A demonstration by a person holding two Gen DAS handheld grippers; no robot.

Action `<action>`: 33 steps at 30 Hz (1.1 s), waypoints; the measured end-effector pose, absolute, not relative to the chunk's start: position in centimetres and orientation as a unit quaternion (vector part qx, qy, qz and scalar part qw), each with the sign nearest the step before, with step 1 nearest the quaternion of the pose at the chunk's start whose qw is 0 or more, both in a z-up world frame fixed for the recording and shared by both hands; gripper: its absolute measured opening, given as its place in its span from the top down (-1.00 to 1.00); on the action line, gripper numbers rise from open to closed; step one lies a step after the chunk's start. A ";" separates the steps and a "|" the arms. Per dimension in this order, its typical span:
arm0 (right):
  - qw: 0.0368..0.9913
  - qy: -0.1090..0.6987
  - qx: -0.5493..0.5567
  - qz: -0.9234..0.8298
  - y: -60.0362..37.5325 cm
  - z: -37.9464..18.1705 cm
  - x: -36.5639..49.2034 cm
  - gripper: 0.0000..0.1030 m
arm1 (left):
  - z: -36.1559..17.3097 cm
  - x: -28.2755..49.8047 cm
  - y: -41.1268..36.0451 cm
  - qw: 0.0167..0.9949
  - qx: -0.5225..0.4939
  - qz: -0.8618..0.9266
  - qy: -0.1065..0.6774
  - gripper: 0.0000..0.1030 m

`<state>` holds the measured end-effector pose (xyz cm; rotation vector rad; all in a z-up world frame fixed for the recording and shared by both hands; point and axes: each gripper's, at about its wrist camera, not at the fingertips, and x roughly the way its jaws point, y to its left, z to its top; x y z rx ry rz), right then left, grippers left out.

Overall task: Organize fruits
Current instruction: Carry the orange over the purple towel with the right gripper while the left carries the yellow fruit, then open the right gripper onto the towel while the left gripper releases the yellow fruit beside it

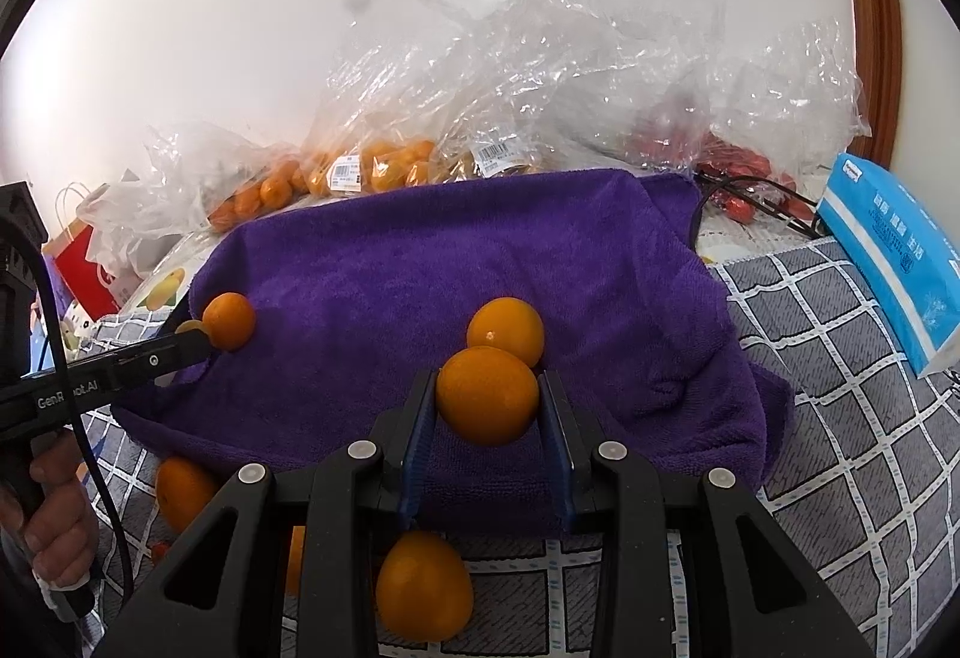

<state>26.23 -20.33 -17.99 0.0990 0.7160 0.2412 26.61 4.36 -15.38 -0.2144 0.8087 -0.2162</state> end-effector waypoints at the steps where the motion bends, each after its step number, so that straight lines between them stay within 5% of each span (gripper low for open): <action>1: 0.928 0.350 0.048 0.118 -20.3 -18.0 26.2 0.34 | -15.4 26.6 4.3 0.907 -0.103 -0.105 0.394 0.53; 21: 0.930 0.343 0.054 0.120 -20.4 -17.8 26.0 0.24 | -15.6 26.7 4.2 0.907 -0.100 -0.108 0.395 0.53; 33: 0.937 0.326 0.062 0.108 -20.8 -17.2 25.4 0.14 | -14.7 25.9 4.5 0.914 -0.113 -0.121 0.370 0.35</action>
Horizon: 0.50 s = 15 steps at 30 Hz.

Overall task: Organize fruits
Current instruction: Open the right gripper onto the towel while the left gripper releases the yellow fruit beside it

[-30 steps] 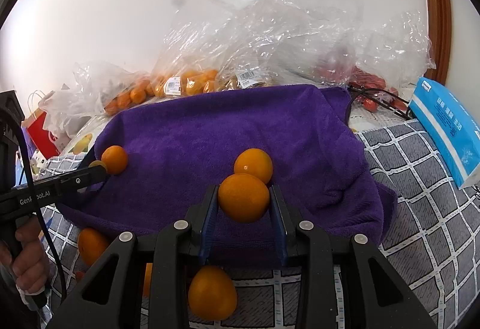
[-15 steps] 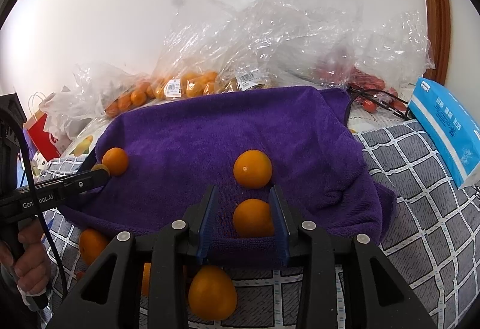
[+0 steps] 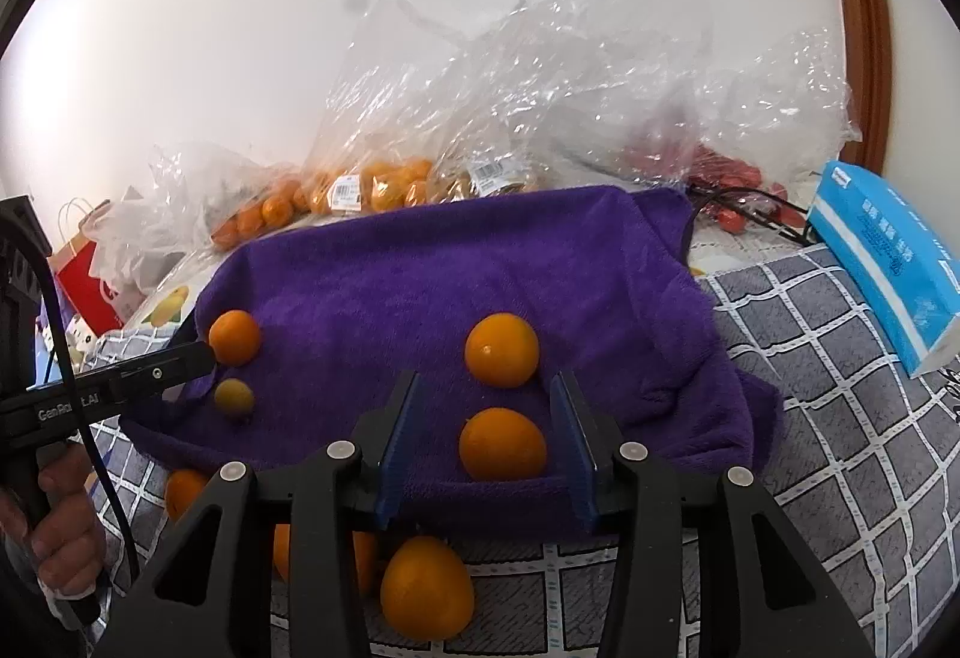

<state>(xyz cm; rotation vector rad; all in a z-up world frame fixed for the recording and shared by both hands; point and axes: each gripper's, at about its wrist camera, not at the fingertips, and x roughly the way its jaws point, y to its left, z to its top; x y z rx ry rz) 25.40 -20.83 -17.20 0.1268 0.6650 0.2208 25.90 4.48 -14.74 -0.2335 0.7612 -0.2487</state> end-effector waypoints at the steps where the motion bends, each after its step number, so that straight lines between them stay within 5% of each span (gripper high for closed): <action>1: 0.939 0.321 0.063 0.107 -20.9 -17.1 25.3 0.14 | -14.7 25.8 4.5 0.915 -0.114 -0.121 0.367 0.35; 15: 0.947 0.307 0.050 0.081 -20.8 -16.6 24.6 0.14 | -13.6 24.8 4.6 0.929 -0.107 -0.104 0.339 0.35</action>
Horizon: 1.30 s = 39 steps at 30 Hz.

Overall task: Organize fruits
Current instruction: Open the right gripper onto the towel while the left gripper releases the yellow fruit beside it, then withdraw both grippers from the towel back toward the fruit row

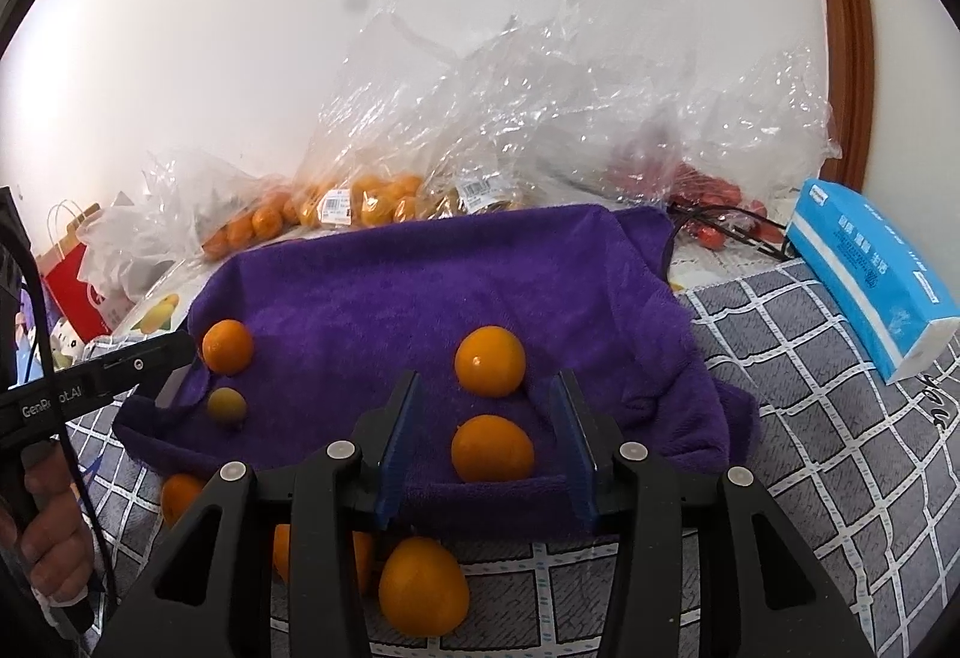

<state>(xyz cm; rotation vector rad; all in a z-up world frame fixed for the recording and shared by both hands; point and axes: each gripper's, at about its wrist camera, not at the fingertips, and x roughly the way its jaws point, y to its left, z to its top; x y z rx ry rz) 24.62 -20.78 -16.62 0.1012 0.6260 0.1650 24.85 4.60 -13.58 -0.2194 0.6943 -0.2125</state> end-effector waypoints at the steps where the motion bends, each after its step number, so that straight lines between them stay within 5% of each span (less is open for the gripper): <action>1: 0.950 0.300 0.048 0.077 -20.8 -16.5 24.5 0.14 | -13.4 24.7 4.7 0.930 -0.108 -0.102 0.335 0.35; 11: 0.954 0.289 0.053 0.066 -20.7 -14.1 23.2 0.14 | -11.9 24.6 5.5 0.934 -0.089 -0.069 0.338 0.34; 17: 0.946 0.309 0.048 0.083 -20.1 -13.7 20.7 -0.04 | -9.8 22.4 7.0 0.932 -0.104 -0.081 0.338 0.12; 24: 0.931 0.347 0.033 0.108 -18.5 -16.0 18.4 -0.04 | -12.4 18.9 8.1 0.925 -0.092 -0.052 0.365 0.11; 39: 0.911 0.397 0.013 0.116 -18.7 -19.4 19.3 0.40 | -17.1 16.9 8.1 0.916 -0.087 -0.059 0.388 0.11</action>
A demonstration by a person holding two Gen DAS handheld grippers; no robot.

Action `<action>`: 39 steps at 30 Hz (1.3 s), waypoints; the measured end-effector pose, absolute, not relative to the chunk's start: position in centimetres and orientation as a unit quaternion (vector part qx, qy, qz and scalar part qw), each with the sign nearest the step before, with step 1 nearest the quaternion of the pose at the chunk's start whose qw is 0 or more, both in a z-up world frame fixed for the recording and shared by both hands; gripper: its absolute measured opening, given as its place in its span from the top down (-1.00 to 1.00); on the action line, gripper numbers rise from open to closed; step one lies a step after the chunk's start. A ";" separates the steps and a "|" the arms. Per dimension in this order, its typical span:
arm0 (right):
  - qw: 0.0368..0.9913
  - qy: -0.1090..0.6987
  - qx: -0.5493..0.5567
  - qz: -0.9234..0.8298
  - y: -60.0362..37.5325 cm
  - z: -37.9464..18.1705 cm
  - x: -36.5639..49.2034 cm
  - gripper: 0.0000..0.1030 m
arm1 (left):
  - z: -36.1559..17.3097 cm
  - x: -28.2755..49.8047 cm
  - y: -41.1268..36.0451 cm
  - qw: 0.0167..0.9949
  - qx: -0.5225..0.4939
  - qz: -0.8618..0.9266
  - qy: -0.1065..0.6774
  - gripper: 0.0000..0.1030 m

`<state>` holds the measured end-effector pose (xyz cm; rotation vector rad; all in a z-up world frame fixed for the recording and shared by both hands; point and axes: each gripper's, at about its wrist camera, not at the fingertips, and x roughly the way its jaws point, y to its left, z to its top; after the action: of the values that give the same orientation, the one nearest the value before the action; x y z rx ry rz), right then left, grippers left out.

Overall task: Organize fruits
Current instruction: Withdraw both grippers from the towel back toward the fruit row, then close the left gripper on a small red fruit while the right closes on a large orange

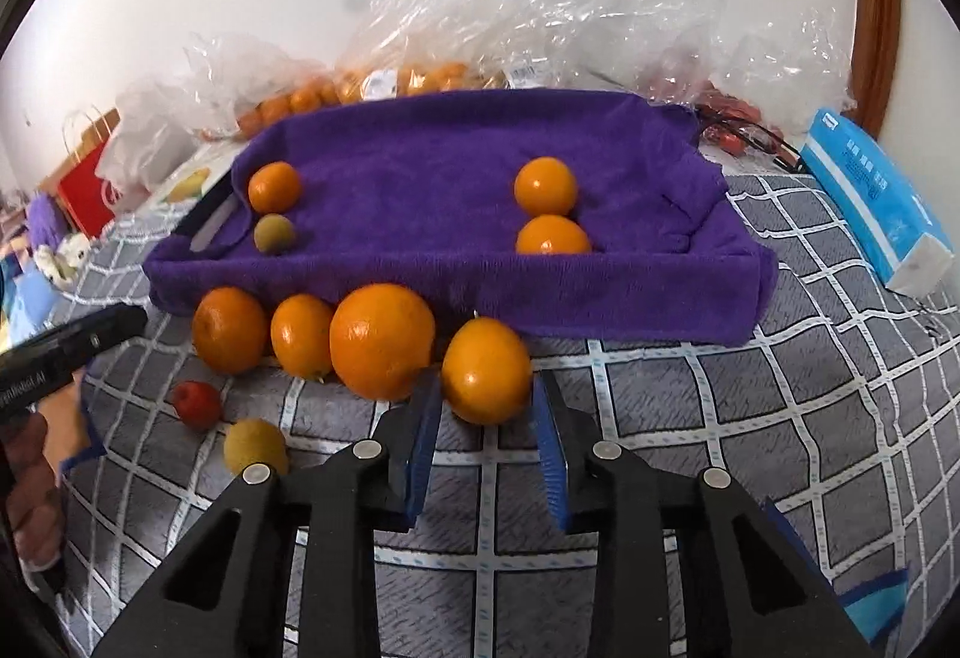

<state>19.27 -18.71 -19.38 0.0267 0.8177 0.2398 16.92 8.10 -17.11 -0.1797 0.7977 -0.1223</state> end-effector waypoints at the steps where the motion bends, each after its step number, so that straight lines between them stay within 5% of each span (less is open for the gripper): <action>1: 0.910 0.397 0.016 0.118 -18.9 -19.4 19.2 0.40 | -17.2 17.1 8.1 0.914 -0.087 -0.055 0.392 0.11; 26: 0.908 0.405 0.020 0.107 -20.1 -19.7 19.0 0.37 | -17.6 16.8 8.0 0.909 -0.106 -0.095 0.392 0.12; 39: 0.914 0.385 0.043 0.118 -20.7 -19.1 18.4 0.37 | -17.7 15.9 1.6 0.892 -0.050 -0.154 0.421 0.12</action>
<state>18.42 -20.73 -19.07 0.0879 0.7922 0.2439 15.92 1.60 -17.73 -0.1035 0.8743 -0.3193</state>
